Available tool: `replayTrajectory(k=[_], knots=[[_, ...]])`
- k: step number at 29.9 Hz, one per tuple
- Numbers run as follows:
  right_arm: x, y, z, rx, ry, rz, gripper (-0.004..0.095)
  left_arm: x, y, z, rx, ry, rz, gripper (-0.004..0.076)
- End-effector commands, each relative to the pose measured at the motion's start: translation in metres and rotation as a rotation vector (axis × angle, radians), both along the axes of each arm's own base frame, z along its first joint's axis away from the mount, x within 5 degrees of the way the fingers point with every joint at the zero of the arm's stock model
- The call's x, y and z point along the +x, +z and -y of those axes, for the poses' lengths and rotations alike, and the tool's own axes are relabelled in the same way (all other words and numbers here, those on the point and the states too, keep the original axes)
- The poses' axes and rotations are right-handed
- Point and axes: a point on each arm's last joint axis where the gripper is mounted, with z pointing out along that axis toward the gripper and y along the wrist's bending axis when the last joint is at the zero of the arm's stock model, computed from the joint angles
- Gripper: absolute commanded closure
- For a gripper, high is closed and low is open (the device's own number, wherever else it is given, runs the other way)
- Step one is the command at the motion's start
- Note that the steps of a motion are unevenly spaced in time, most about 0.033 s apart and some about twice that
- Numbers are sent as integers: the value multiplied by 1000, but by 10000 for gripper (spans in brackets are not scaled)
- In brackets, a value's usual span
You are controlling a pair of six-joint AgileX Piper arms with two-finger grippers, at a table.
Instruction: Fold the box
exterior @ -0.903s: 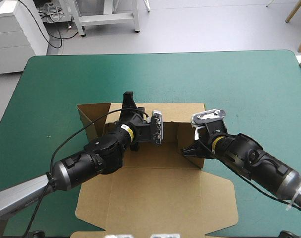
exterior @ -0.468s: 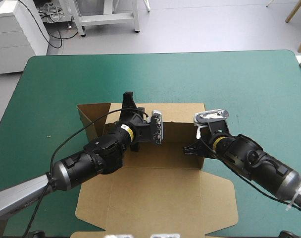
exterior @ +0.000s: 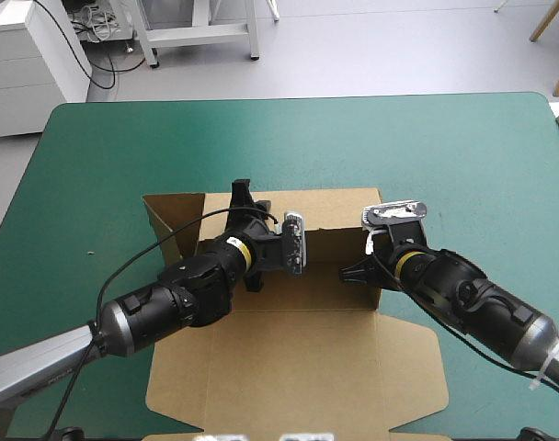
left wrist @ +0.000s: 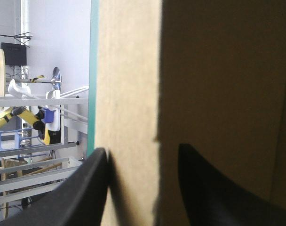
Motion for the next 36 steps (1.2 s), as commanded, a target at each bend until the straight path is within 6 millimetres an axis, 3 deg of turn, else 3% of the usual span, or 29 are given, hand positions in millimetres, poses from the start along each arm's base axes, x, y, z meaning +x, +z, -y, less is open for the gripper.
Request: replayTrajectory(k=[1, 13, 24, 30, 36], knots=[[5, 20, -4, 56, 44, 139, 928, -17, 17, 12, -91, -90, 22, 309], [16, 12, -12, 35, 45, 148, 928, -63, 38, 12, -77, -142, 40, 310], [29, 11, 4, 32, -32, 134, 928, -101, 52, 6, -67, -189, 47, 323], [28, 10, 5, 20, -25, 128, 928, -104, 64, 7, -86, -210, 110, 323], [29, 18, 7, -13, -39, 120, 929, -99, 103, 6, -141, -208, 269, 323]])
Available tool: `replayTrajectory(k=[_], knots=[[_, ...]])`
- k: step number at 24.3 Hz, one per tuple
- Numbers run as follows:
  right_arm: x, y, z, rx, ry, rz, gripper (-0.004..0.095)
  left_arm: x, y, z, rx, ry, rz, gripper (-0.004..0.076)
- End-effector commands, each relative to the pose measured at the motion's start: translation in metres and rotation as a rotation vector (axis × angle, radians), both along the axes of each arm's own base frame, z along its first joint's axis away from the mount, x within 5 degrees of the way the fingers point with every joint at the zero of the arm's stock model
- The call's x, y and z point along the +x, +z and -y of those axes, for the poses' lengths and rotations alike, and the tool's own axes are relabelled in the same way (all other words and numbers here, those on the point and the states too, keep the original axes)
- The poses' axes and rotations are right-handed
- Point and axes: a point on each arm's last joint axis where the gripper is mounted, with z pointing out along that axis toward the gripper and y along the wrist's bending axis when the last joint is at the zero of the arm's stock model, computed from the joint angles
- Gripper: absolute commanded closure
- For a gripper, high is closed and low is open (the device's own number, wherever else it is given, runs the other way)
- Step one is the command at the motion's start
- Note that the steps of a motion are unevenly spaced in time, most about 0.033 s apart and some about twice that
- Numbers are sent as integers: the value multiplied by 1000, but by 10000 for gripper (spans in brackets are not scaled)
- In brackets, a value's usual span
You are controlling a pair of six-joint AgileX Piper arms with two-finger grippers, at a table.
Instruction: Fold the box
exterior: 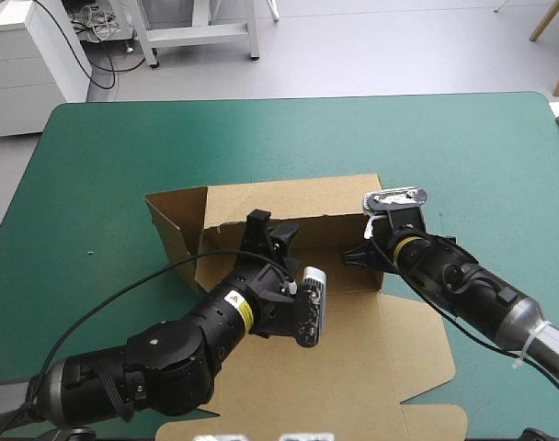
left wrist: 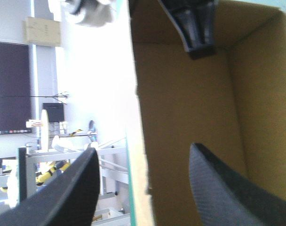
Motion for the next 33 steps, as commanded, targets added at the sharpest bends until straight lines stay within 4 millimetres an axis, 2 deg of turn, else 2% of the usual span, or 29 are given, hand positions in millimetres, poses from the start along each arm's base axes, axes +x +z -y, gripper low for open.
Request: replayTrajectory(k=[1, 6, 10, 13, 16, 17, 18, 19, 22, 23, 26, 29, 33], knots=[[3, 27, 4, 1, 1, 77, 929, -1, 50, -7, -151, -12, 98, 323], [3, 46, 4, -18, 15, 74, 930, 16, 91, -22, -335, 67, 12, 323], [0, 60, 3, -34, 43, 48, 929, 44, 111, -48, -427, 194, -58, 324], [-1, 70, 6, -53, 35, 30, 930, 68, 120, -77, -498, 335, -132, 339], [-1, 80, 11, -62, 15, 16, 929, 89, 121, -108, -568, 471, -207, 425], [2, 84, 17, -50, 14, -13, 930, 97, 121, -127, -648, 543, -256, 495], [3, 86, 20, -43, 13, -30, 930, 98, 121, -134, -686, 564, -280, 521], [10, 88, 29, -22, -3, -71, 929, 99, 122, -149, -761, 611, -318, 584], [25, 84, 45, -9, -17, -154, 929, 89, 118, -167, -810, 639, -344, 682], [34, 77, 52, -27, -39, -209, 929, 79, 111, -172, -816, 643, -357, 729], [48, 64, 56, -72, -53, -283, 929, 59, 98, -178, -838, 626, -373, 731], [74, 41, 51, -133, -10, -357, 929, 27, 64, -188, -894, 586, -374, 731], [111, 7, 39, -187, 30, -439, 930, -13, 4, -204, -912, 592, -385, 731]])
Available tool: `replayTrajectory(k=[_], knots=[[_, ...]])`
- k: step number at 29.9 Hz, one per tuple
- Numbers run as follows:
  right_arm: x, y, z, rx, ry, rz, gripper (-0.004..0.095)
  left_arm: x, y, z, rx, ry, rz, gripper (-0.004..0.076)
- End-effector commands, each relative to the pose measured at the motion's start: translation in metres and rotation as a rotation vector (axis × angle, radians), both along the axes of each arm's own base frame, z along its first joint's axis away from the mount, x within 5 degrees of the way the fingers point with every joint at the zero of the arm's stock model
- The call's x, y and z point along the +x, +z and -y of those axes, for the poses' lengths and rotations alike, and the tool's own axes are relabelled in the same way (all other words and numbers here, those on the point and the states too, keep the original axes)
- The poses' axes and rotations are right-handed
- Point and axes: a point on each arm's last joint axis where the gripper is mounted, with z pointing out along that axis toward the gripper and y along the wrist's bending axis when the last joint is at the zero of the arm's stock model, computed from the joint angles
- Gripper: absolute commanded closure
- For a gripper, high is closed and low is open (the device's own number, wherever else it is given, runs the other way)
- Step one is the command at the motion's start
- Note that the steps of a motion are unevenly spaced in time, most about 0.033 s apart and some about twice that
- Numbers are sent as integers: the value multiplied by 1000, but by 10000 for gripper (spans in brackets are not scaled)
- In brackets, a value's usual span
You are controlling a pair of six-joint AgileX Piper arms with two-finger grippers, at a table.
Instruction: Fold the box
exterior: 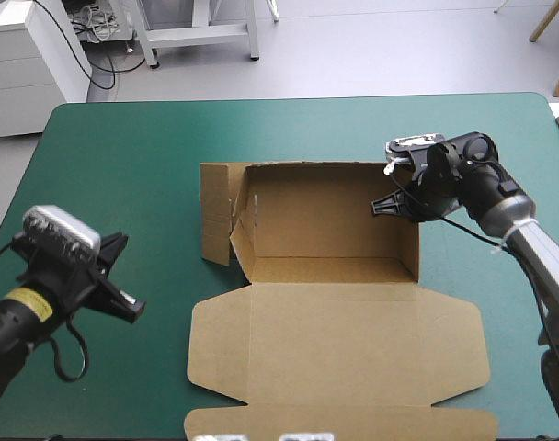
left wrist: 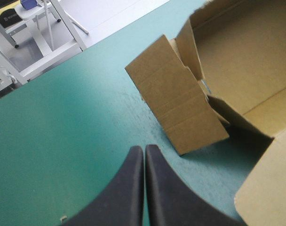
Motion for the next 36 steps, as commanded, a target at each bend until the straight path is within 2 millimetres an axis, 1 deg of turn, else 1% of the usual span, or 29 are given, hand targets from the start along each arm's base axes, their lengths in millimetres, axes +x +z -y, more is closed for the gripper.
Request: replayTrajectory(k=[1, 4, 6, 9, 11, 15, 20, 23, 26, 27, 30, 32, 33, 36], knots=[[20, -21, -6, -26, 52, -59, 929, -21, -16, -8, -68, 4, 75, 731], [35, -35, -11, -34, 56, -82, 930, -36, -44, -14, -102, 22, 44, 731], [43, -43, -14, -37, 56, -94, 930, -44, -59, -17, -126, 35, 33, 731], [53, -52, -17, -42, 65, -102, 929, -54, -75, -21, -172, 57, 11, 731], [57, -53, -18, -40, 68, -85, 930, -59, -80, -24, -194, 70, -7, 731], [63, -53, -20, -26, 73, -27, 929, -67, -88, -27, -169, 83, -78, 731], [66, -51, -20, -21, 79, -1, 915, -70, -89, -28, -196, 97, -88, 731], [65, -50, -19, -21, 86, -10, 850, -71, -89, -29, -198, 96, -84, 731], [65, -41, -18, -29, 86, -22, 737, -71, -89, -29, -198, 96, -84, 731], [65, -34, -18, -30, 86, -22, 687, -71, -89, -29, -197, 97, -85, 731], [66, -16, -18, -35, 86, -11, 596, -71, -89, -29, -195, 96, -85, 731], [67, -2, -19, -18, 85, 33, 566, -71, -89, -29, -194, 96, -87, 731], [64, 9, -19, 2, 85, 60, 556, -71, -89, -29, -193, 96, -88, 731], [55, 30, -18, 37, 85, 110, 550, -71, -89, -29, -188, 97, -91, 731]])
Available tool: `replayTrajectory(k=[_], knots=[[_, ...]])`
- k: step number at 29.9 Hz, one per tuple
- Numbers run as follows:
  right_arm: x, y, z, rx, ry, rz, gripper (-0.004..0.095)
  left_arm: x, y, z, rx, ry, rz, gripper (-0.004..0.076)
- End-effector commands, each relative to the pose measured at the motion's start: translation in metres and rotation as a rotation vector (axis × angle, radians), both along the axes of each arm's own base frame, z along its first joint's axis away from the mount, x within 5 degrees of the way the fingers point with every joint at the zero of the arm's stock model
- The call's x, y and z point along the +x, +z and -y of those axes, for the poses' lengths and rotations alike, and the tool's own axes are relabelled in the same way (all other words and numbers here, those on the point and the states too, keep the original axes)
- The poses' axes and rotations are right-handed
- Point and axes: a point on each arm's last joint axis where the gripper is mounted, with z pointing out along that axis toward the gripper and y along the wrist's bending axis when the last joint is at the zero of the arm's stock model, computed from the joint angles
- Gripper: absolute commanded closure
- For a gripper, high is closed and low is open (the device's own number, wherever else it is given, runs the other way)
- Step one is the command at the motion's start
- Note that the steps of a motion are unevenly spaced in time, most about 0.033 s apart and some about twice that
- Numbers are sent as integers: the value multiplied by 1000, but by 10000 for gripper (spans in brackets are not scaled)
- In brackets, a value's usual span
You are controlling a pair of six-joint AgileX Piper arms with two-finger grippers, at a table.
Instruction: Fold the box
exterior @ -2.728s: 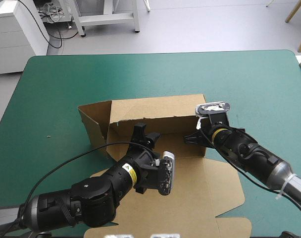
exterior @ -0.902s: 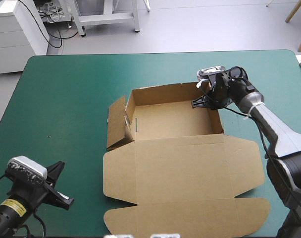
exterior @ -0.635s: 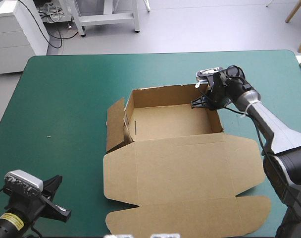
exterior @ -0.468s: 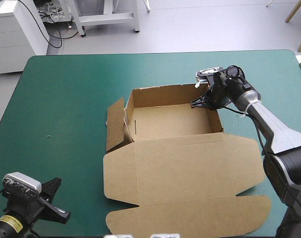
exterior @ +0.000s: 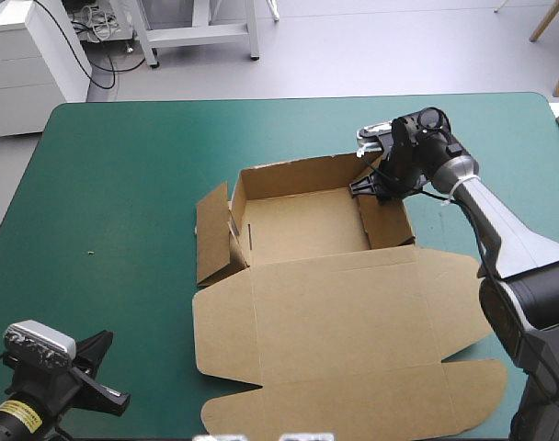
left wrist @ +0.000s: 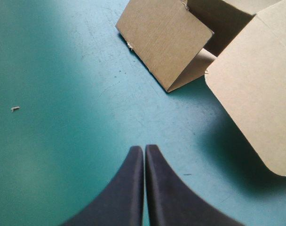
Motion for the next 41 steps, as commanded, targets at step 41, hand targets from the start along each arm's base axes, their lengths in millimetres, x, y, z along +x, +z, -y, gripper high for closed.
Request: replayTrajectory(k=[41], knots=[[-25, 21, 10, -24, 27, 38, 438, 2, 9, 1, -26, 0, 34, 731]])
